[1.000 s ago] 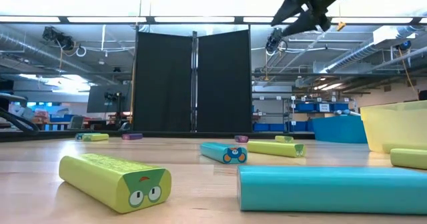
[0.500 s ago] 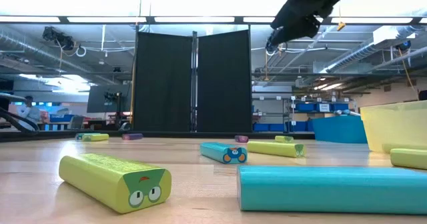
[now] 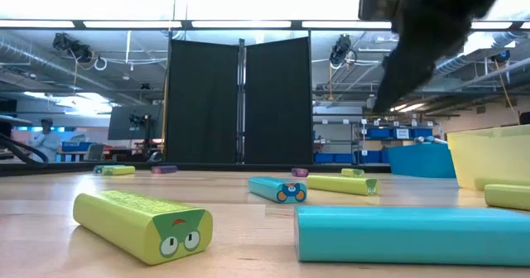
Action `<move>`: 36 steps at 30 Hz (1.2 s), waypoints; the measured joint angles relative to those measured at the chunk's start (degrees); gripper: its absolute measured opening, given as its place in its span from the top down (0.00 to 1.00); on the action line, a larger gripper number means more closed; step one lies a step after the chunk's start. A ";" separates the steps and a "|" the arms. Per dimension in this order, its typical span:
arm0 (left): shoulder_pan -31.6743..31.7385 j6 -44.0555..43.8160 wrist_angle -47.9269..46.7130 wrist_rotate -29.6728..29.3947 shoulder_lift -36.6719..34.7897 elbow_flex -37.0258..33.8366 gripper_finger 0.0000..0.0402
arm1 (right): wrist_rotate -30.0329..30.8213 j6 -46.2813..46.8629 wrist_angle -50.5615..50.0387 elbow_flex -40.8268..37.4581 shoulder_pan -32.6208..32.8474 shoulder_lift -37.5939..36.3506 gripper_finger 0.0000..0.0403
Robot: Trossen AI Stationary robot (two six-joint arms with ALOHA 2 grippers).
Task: Sort blocks
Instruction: Put the green block into the yellow bin
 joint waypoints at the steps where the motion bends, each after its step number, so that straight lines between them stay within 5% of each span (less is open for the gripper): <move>1: 0.11 0.08 -1.24 -4.39 -0.01 1.65 0.15 | 0.52 1.41 1.03 0.00 0.33 1.51 0.22; 8: 2.40 0.58 -10.26 -34.28 -0.04 12.61 0.15 | 5.65 9.60 4.66 0.00 1.01 10.10 0.22; 19: 11.08 10.59 -11.62 -60.67 -0.04 24.24 0.15 | 7.42 12.33 10.23 0.05 -0.12 17.32 0.23; 25: 17.25 10.80 -15.69 -62.84 -2.45 27.03 0.16 | 7.99 13.17 10.27 0.28 -1.04 18.84 0.29; 33: 24.88 15.90 -15.57 -58.85 -8.25 26.89 0.26 | 8.41 12.97 9.03 0.24 -2.63 18.56 0.71; 36: 28.50 18.65 -15.63 -55.86 -9.75 26.88 0.30 | 7.63 12.82 8.92 0.20 -3.26 18.56 0.71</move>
